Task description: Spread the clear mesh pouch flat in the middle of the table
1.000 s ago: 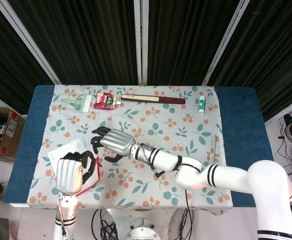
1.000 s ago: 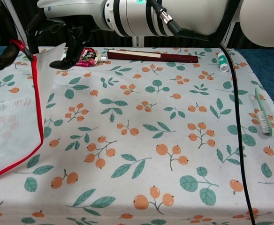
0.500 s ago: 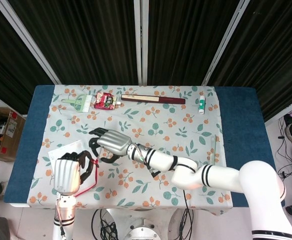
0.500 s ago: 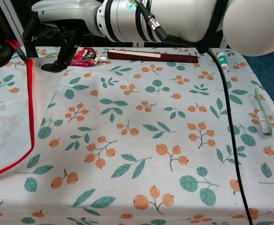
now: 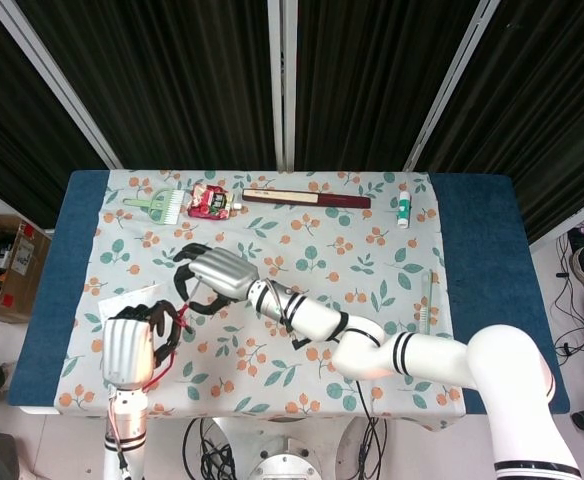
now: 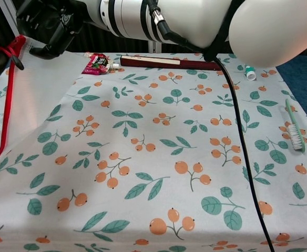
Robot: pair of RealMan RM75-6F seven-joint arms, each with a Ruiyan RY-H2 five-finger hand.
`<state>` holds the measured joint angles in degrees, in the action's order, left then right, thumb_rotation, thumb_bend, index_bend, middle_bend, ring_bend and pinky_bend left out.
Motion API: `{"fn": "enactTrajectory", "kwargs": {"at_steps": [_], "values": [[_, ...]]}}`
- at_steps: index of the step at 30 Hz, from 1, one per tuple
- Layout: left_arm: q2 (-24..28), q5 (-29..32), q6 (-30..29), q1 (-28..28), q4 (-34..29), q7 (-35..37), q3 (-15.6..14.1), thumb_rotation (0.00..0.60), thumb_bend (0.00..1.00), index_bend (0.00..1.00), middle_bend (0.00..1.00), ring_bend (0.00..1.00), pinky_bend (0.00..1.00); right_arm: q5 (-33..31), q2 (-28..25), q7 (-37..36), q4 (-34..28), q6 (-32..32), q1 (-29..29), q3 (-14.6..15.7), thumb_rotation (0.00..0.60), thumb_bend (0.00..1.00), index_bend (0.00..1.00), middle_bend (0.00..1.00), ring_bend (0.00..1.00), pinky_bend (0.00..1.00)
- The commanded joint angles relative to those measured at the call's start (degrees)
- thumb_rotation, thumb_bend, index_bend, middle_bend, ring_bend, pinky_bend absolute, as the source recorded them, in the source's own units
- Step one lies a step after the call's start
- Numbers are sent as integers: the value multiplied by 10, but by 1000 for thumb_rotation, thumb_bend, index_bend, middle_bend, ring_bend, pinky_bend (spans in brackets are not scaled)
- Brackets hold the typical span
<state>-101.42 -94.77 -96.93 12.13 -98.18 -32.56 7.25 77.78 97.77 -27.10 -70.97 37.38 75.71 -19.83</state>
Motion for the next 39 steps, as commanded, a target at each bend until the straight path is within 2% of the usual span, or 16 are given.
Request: {"fn": "enactTrajectory", "kwargs": {"at_steps": [1,18,39], "values": [[-1,4,1,-3,4,6,1,600,424,759,771,720,736,-7,-9,6,-8,0,-3,-2,600,381,1000,440,155,102],[-6,29,27,-5,12,29,3,600,423,759,769,719,736,-26,-48,37,-53,15,-25,-6,600,390,1000,447,162,107],[-11,62,67,1,21,53,1,600,424,758,769,717,739,-19,-69,28,-73,47,-48,-8,600,395,1000,449,168,110]]}}
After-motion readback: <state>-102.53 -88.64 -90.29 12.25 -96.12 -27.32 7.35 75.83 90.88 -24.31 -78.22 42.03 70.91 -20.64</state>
